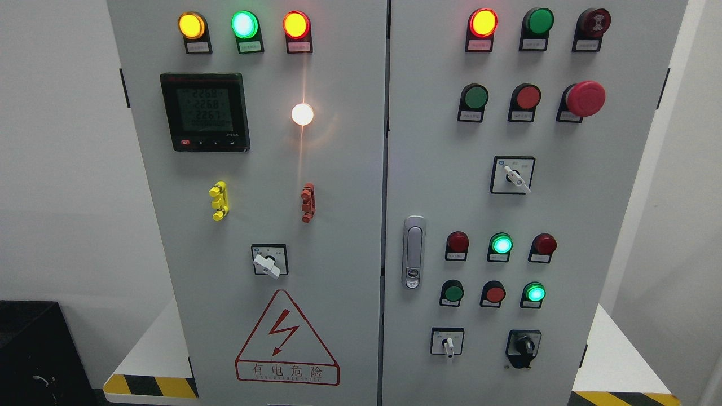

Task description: Flip black knob to close circuit

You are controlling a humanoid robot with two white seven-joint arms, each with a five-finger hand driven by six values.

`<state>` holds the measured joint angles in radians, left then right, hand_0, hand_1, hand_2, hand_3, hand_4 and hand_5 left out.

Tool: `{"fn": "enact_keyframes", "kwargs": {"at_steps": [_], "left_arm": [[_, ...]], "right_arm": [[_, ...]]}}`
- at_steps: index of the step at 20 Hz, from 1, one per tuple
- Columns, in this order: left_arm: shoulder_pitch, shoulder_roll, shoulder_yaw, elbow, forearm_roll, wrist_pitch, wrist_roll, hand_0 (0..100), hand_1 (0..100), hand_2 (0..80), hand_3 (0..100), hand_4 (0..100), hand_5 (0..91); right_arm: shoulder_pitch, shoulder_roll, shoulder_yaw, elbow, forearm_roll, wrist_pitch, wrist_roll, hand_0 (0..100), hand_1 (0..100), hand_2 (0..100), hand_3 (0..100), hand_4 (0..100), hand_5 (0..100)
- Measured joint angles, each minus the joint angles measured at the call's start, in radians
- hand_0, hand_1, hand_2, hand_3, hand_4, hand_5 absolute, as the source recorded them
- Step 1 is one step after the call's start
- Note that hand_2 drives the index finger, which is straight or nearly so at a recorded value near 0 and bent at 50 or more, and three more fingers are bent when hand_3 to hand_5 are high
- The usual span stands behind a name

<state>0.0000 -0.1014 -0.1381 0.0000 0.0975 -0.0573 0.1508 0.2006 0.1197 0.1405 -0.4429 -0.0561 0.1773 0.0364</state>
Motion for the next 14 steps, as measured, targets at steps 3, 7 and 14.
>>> {"fn": "enact_keyframes", "kwargs": {"at_steps": [3,7,14], "left_arm": [[0.0,0.0,0.0,0.0,0.0,0.0,0.0,12,56,0.0,0,0,0.0],[0.0,0.0,0.0,0.0,0.0,0.0,0.0,12,56,0.0,0,0,0.0],[0.0,0.0,0.0,0.0,0.0,0.0,0.0,12,56,0.0,0,0,0.0]], "right_arm": [[0.0,0.0,0.0,0.003,-0.002,-0.007,0.004,0,6,0,0,0,0],[-0.001,0.0,-0.002,0.006,-0.005,-0.018,0.006,0,6,0,0,0,0],[0.004,0.0,-0.003,-0.017,-0.003,-0.098,0.018,0,8,0,6,0,0]]}}
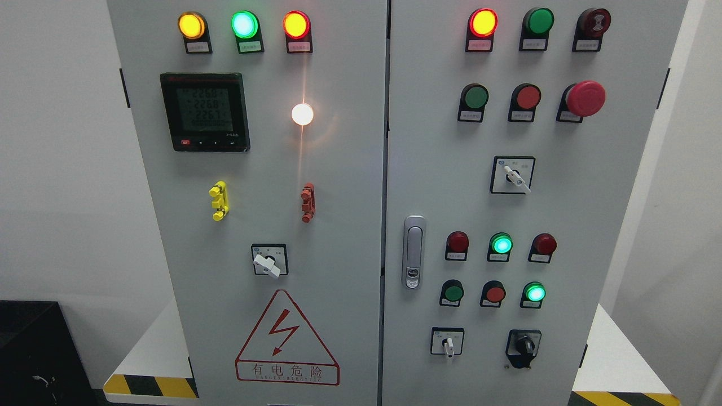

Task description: Flip black knob to close circuit

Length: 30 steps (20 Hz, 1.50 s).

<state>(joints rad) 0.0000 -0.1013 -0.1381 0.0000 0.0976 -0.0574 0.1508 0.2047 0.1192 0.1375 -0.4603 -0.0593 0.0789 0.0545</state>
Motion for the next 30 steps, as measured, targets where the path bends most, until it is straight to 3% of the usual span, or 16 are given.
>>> {"fn": "enact_keyframes", "kwargs": {"at_steps": [6,8,9,11,18,27,30], "left_arm": [[0.0,0.0,0.0,0.0,0.0,0.0,0.0,12,56,0.0,0,0,0.0],[0.0,0.0,0.0,0.0,0.0,0.0,0.0,12,56,0.0,0,0,0.0],[0.0,0.0,0.0,0.0,0.0,0.0,0.0,12,56,0.0,0,0,0.0],[0.0,0.0,0.0,0.0,0.0,0.0,0.0,12,56,0.0,0,0,0.0],[0.0,0.0,0.0,0.0,0.0,0.0,0.0,12,56,0.0,0,0,0.0],[0.0,0.0,0.0,0.0,0.0,0.0,0.0,12,56,0.0,0,0,0.0],[0.0,0.0,0.0,0.0,0.0,0.0,0.0,12,56,0.0,0,0,0.0]], "right_arm": [[0.026,-0.011,-0.008,-0.113,0.092,-0.011,0.006,0,9,11,25,23,0],[0.033,-0.012,-0.027,-0.161,0.169,-0.013,0.006,0,9,20,36,32,12],[0.035,-0.012,-0.036,-0.186,0.21,-0.016,0.006,0,9,21,37,33,13],[0.039,-0.012,-0.059,-0.238,0.305,-0.034,0.004,0,9,29,46,40,27],[0.045,-0.01,-0.123,-0.442,0.557,-0.056,-0.006,0,9,44,64,57,49],[0.028,-0.009,-0.16,-0.661,0.798,-0.059,-0.158,0,12,70,87,78,83],[0.018,-0.008,-0.168,-0.724,0.869,-0.059,-0.185,0,13,78,93,84,90]]}}
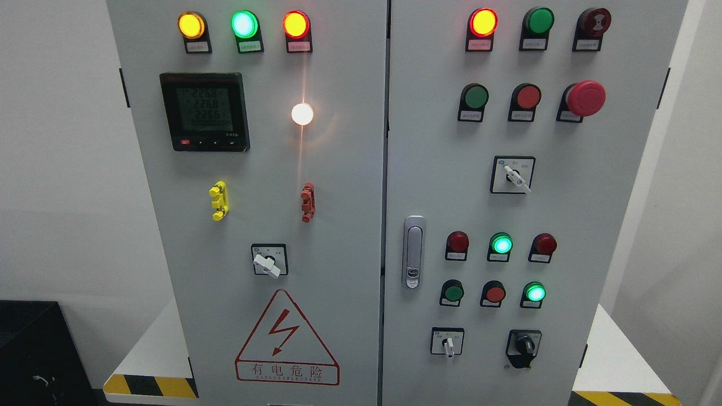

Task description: Flip black knob to close circuit

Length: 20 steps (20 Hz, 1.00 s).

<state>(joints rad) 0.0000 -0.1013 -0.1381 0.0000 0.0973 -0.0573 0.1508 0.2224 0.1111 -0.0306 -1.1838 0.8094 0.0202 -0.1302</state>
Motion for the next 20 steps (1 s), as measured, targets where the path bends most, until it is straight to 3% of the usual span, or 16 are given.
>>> {"fn": "enact_keyframes", "kwargs": {"at_steps": [2,4,7,11,20], "left_arm": [[0.0,0.0,0.0,0.0,0.0,0.0,0.0,12,56,0.0,0,0,0.0],[0.0,0.0,0.0,0.0,0.0,0.0,0.0,12,56,0.0,0,0,0.0],[0.0,0.0,0.0,0.0,0.0,0.0,0.0,12,56,0.0,0,0,0.0],[0.0,0.0,0.0,0.0,0.0,0.0,0.0,12,56,0.0,0,0,0.0],[0.0,0.0,0.0,0.0,0.001,0.0,0.0,12,56,0.0,0,0,0.0]], "right_arm": [[-0.008,0.001,-0.005,-0.04,0.044,0.003,-0.007,0,12,80,95,85,92],[-0.018,0.001,-0.009,-0.079,0.091,0.006,-0.012,0,3,81,96,87,93],[-0.033,0.003,-0.014,-0.136,0.158,0.01,-0.013,0,1,81,97,87,93],[-0.052,0.005,-0.018,-0.214,0.238,0.021,-0.013,0,0,82,97,88,94],[-0.134,0.009,-0.025,-0.341,0.368,0.09,0.028,0,0,83,99,90,95]]}}
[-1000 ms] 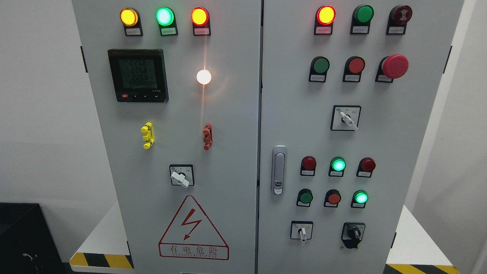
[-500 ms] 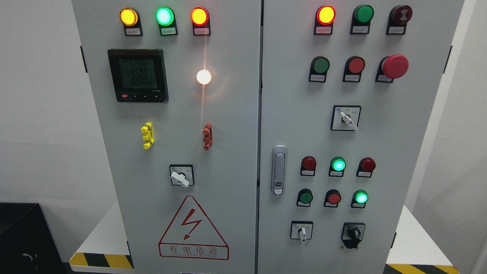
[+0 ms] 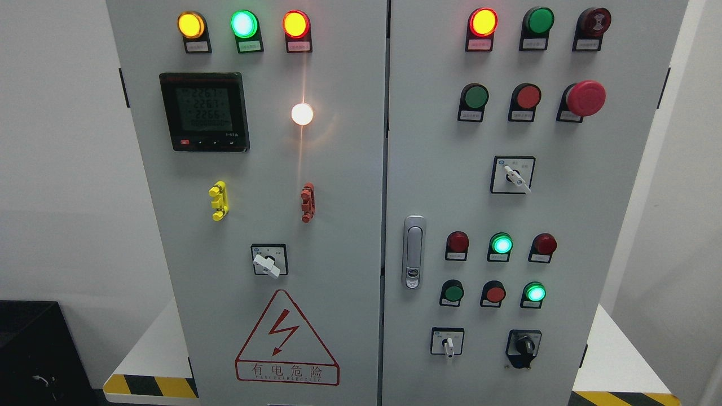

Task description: Flip black knob to close circuit

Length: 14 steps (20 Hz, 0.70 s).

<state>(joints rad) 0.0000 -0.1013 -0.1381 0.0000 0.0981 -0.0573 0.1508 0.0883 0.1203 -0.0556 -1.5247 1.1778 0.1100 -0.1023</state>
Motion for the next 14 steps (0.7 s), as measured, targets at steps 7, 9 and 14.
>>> {"fn": "enact_keyframes", "kwargs": {"at_steps": [7,9,14], "left_arm": [[0.0,0.0,0.0,0.0,0.0,0.0,0.0,12,56,0.0,0,0,0.0],[0.0,0.0,0.0,0.0,0.0,0.0,0.0,12,56,0.0,0,0,0.0],[0.0,0.0,0.0,0.0,0.0,0.0,0.0,12,56,0.0,0,0,0.0]], "right_arm": [[-0.063,0.003,-0.002,-0.06,0.049,0.045,0.033,0,0,85,99,90,96],[-0.071,0.003,-0.003,-0.07,0.057,0.058,0.035,0,0,85,100,90,96],[-0.114,0.004,-0.008,-0.089,0.075,0.073,0.039,0,0,85,100,90,96]]}}
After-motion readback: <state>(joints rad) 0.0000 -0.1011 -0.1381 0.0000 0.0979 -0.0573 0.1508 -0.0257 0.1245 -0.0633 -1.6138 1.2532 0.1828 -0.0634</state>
